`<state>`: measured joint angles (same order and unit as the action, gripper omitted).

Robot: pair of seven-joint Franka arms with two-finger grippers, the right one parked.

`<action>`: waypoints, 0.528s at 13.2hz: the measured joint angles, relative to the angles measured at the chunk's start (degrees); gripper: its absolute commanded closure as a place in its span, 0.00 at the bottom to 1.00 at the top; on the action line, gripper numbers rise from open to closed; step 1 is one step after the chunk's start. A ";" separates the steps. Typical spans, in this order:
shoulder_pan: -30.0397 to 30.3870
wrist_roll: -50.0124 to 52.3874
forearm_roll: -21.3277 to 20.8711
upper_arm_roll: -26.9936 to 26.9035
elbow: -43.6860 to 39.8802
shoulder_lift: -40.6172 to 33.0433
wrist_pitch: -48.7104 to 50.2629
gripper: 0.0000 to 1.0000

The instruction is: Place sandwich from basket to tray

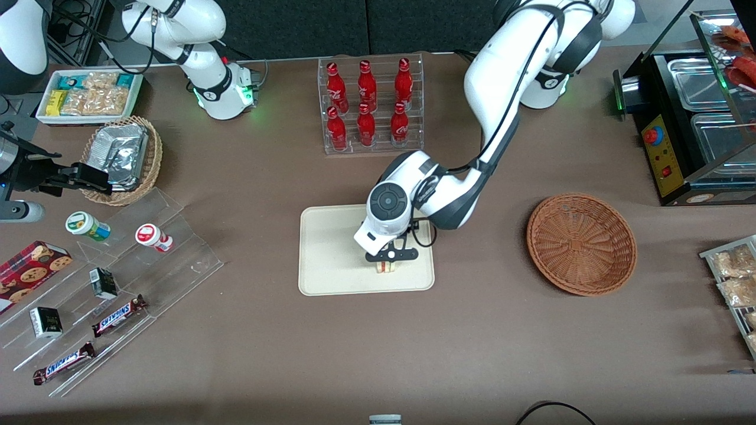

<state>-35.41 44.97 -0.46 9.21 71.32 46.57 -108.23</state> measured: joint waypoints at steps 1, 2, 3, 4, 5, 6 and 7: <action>0.45 0.12 -0.07 -0.32 0.05 -2.23 3.23 0.00; 1.41 0.12 -0.11 -0.53 0.65 -4.73 5.15 0.00; 2.79 0.11 -0.13 -0.60 2.01 -7.36 5.98 0.00; 4.46 0.08 -0.12 -0.59 4.05 -10.20 6.39 0.00; 6.18 -0.21 -0.10 -0.58 6.36 -13.10 6.59 0.00; 7.97 -1.36 -0.09 -0.57 9.10 -16.19 6.73 0.00; 9.59 -3.53 -0.07 -0.58 12.04 -19.17 6.80 0.00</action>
<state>-25.83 41.44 -0.54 8.63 83.37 27.40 -101.43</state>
